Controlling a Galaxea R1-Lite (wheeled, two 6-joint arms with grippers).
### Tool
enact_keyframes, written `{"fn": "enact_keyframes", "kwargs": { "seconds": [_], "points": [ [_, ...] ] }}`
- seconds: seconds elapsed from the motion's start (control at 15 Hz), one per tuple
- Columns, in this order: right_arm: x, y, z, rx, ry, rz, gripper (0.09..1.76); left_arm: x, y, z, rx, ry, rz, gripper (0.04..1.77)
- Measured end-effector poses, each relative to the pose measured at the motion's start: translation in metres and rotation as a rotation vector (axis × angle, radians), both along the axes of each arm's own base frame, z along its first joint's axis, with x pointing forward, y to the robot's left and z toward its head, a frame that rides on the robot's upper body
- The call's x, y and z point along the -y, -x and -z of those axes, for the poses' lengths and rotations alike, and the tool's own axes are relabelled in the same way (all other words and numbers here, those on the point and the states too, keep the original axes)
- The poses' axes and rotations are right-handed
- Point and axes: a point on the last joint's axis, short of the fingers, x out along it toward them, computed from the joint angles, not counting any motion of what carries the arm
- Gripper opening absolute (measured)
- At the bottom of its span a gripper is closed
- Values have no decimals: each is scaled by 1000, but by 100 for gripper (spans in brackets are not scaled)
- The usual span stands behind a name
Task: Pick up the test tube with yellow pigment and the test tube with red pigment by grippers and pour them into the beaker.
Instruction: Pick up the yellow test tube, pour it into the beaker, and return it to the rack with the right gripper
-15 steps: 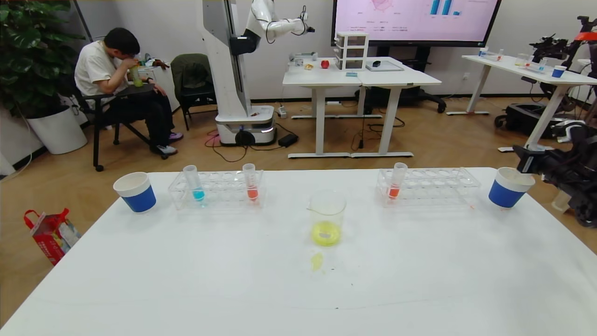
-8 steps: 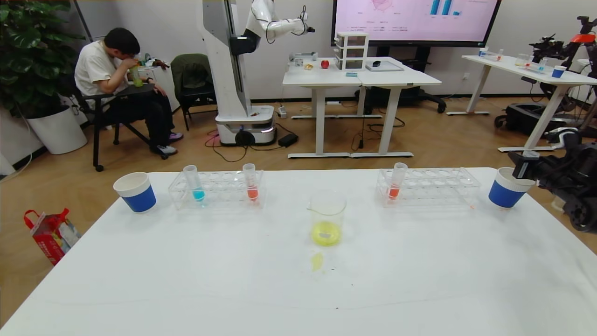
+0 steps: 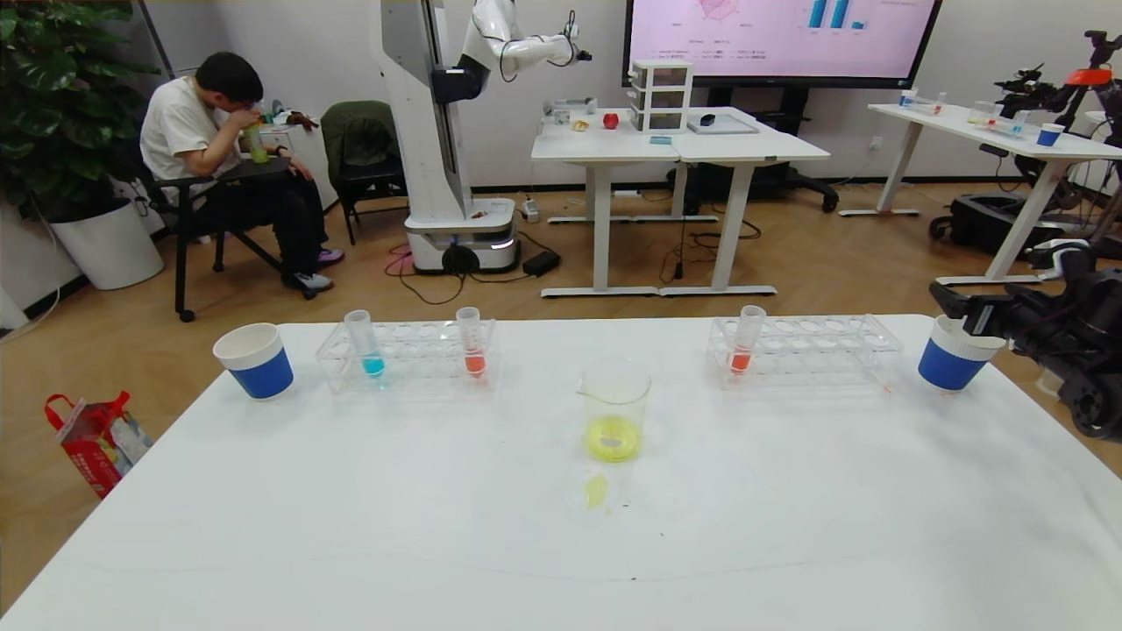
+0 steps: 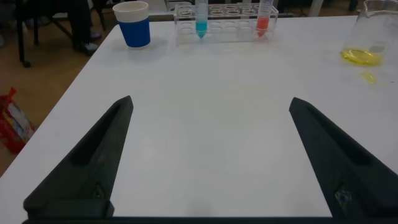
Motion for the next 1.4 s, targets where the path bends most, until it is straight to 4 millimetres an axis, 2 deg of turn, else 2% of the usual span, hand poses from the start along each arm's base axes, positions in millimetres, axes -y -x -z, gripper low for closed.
{"fn": "enact_keyframes", "kwargs": {
  "seconds": [0.33, 0.53, 0.67, 0.87, 1.0, 1.13, 1.4],
  "points": [
    [-5, -1, -4, 10, 4, -13, 174, 0, 0, 0, 0, 0, 0, 175],
    [-20, -4, -23, 54, 12, -46, 174, 0, 0, 0, 0, 0, 0, 175],
    [-43, -6, -46, 102, 13, -82, 174, 0, 0, 0, 0, 0, 0, 175],
    [-95, -1, -81, 152, 14, -121, 174, 0, 0, 0, 0, 0, 0, 175],
    [-125, 14, -101, 175, 11, -156, 174, 0, 0, 0, 0, 0, 0, 175],
    [-142, 37, -118, 199, 12, -186, 174, 0, 0, 0, 0, 0, 0, 175],
    [-155, 105, -163, 306, 29, -205, 174, 0, 0, 0, 0, 0, 0, 175]
  ]
}}
